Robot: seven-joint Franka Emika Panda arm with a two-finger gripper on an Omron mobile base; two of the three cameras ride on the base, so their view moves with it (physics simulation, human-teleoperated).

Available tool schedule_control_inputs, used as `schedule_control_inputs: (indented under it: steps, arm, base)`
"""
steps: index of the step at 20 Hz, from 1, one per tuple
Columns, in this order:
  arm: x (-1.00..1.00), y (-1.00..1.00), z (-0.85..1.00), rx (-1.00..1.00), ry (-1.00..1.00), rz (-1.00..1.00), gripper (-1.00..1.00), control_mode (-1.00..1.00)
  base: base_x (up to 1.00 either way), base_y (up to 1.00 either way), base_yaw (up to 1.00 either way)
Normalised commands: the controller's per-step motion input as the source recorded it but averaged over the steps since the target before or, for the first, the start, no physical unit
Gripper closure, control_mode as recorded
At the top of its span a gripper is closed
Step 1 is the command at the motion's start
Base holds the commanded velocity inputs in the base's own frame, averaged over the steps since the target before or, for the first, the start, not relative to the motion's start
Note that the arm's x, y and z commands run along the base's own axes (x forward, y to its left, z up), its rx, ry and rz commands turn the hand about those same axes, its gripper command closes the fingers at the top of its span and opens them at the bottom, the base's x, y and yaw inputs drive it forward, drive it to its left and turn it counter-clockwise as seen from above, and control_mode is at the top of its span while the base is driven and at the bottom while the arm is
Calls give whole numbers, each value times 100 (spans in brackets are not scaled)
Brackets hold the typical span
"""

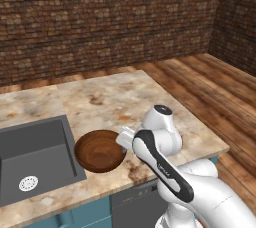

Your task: Pick the cup and bowl from the counter and place them on the counter next to the sink.

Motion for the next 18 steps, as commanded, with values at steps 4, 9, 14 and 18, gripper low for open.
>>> schedule_control_inputs:
  steps: [4,9,14,18]
  arm:
    - [-48,0,54,0,-2,0,-100,-100]
    - [-68,0,80,4,-13,0,-100,-100]
    - [-76,0,85,1,-14,0,-100,-100]
    - [-81,0,77,0,-10,0,-100,-100]
  base:
    - [0,0,0]
    - [0,0,0]
    - [0,0,0]
    - [0,0,0]
